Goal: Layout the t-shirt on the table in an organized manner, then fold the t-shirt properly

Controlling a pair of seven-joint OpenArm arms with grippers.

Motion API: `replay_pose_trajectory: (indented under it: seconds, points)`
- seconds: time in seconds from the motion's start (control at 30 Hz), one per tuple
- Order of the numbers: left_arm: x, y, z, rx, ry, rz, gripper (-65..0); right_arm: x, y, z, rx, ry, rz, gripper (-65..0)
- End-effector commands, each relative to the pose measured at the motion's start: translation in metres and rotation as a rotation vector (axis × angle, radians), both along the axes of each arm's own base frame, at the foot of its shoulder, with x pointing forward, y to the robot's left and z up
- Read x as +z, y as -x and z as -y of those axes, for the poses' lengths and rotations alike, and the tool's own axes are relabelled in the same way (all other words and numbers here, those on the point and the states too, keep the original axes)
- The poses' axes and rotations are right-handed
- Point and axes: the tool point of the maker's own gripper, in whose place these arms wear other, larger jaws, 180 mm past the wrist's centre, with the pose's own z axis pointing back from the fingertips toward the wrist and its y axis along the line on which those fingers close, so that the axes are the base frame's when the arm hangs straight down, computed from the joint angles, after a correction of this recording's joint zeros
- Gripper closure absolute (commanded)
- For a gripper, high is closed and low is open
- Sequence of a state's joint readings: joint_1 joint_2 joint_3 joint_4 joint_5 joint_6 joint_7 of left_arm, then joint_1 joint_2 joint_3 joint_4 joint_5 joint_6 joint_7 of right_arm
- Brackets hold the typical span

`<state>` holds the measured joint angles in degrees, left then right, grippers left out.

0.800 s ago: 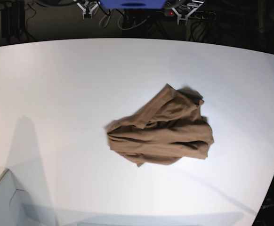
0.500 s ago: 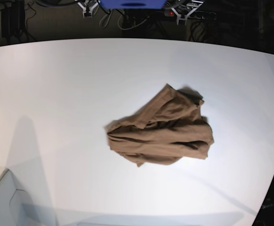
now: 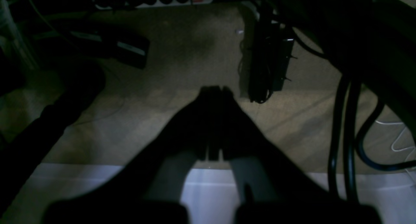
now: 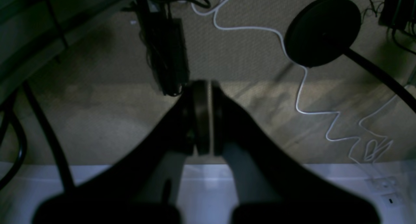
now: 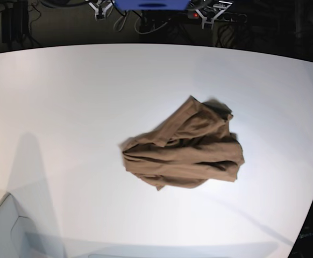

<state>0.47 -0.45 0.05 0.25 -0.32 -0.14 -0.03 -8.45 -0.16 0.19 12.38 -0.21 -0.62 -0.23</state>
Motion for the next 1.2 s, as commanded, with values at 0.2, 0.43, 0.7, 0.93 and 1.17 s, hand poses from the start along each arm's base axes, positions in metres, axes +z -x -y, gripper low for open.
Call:
replay_pose_trajectory:
  seconds: [0.2, 0.43, 0.7, 0.93, 1.17]
  points:
    - [0.0, -0.005, -0.001, 0.002, -0.005, 0.009, 0.0, 0.0, 0.002, -0.003, 0.001, -0.016, 0.0, 0.0]
    - [0.0, -0.004, -0.004, 0.002, -0.01, 0.007, 0.0, 0.0, 0.002, -0.002, -0.001, -0.015, 0.0, 0.0]
    - [0.0, -0.004, -0.006, 0.002, -0.013, 0.007, 0.0, 0.0, 0.003, -0.002, -0.004, -0.015, -0.002, 0.0]
    - [0.0, -0.002, -0.007, 0.002, -0.014, 0.004, 0.0, 0.0, 0.007, -0.002, -0.004, -0.015, -0.006, 0.0]
    - [0.001, 0.003, -0.007, -0.002, -0.014, 0.021, 0.0, 0.001, 0.009, -0.002, 0.001, -0.014, -0.01, 0.0]
